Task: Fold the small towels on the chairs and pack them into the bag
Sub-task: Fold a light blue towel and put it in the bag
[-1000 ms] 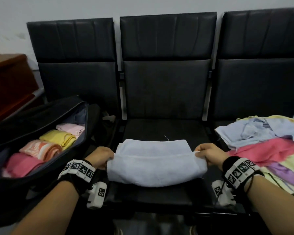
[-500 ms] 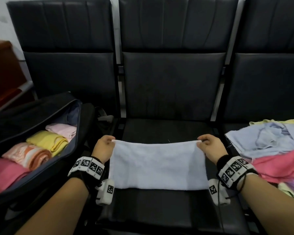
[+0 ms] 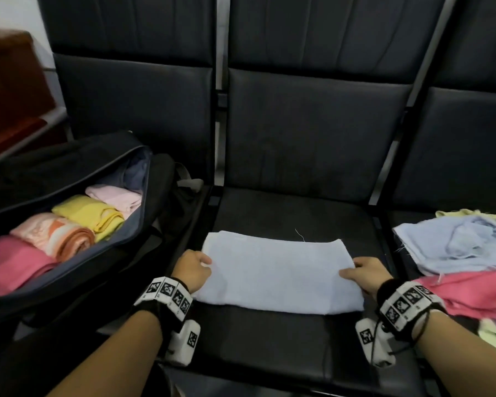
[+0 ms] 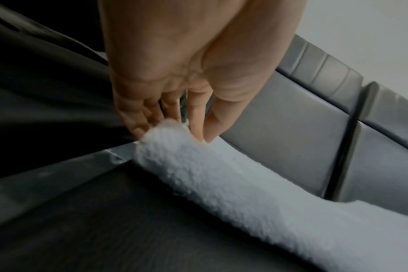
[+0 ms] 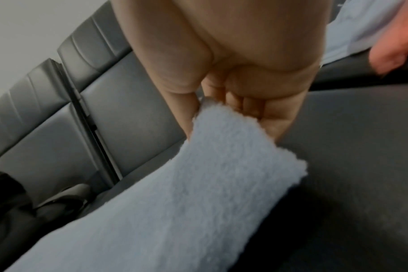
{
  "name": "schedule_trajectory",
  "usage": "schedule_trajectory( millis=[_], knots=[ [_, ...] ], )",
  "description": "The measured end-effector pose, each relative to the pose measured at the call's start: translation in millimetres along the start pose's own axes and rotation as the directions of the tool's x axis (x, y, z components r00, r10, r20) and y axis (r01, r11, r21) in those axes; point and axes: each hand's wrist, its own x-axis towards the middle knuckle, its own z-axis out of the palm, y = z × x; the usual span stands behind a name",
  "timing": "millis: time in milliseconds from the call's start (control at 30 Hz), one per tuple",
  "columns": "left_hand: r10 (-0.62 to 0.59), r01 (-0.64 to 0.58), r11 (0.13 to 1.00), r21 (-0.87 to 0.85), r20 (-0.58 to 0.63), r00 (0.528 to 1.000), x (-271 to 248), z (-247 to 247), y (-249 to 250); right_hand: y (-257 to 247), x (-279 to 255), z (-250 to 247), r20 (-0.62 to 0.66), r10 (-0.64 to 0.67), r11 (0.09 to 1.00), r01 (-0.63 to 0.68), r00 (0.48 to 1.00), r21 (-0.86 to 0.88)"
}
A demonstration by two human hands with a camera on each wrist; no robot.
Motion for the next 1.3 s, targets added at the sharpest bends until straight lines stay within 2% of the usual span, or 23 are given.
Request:
schedule_trajectory(
  millis=[167,300,400,467,533,633,700,767,900,967,1033,1200,1300],
  knots=[
    [0.039,-0.038,0.999,-0.007,0.126,0.991,-12,11,19,-22,-24,-26,-0.047,-0.009,0.986,0.017,0.999,0.168],
    [0.086,-0.083,0.994,-0.075,0.035,0.996,-15,7,33,-56,-50,-13,0.050,-0.081,0.962,0.065,0.995,0.265],
    [0.126,-0.096,0.963,-0.252,0.106,0.986,-22,6,48,-87,-67,16,0.136,-0.140,0.963,0.103,0.981,0.250],
    [0.092,0.004,0.901,-0.433,0.200,0.976,-27,5,56,-106,-76,37,0.196,-0.172,0.959,0.118,0.966,0.258],
    [0.017,0.177,0.797,-0.578,0.315,0.949,-31,5,58,-121,-84,61,0.260,-0.206,0.948,0.126,0.943,0.294],
    [-0.083,0.392,0.632,-0.669,0.444,0.892,-31,8,49,-131,-92,90,0.375,-0.256,0.932,0.124,0.891,0.341],
    [-0.119,0.441,0.595,-0.672,0.469,0.875,-29,11,42,-128,-92,98,0.416,-0.256,0.942,0.128,0.873,0.311],
    [-0.099,0.398,0.647,-0.650,0.446,0.890,-29,16,38,-118,-87,97,0.413,-0.241,0.954,0.136,0.878,0.267],
    [-0.034,0.192,0.831,-0.521,0.297,0.954,-31,25,41,-93,-76,84,0.398,-0.253,0.963,0.192,0.882,0.187],
    [-0.014,0.123,0.866,-0.485,0.223,0.975,-35,27,42,-83,-73,79,0.390,-0.282,0.959,0.247,0.876,0.138],
    [0.023,0.077,0.864,-0.498,0.190,0.981,-35,26,42,-77,-72,77,0.382,-0.321,0.946,0.316,0.866,0.079],
    [0.021,0.042,0.882,-0.470,0.129,0.991,-34,13,36,-66,-74,90,0.411,-0.430,0.855,0.508,0.804,-0.100],
    [-0.059,0.098,0.961,-0.258,0.154,0.986,-35,12,28,-57,-74,100,0.466,-0.415,0.774,0.573,0.781,-0.271]
  ],
)
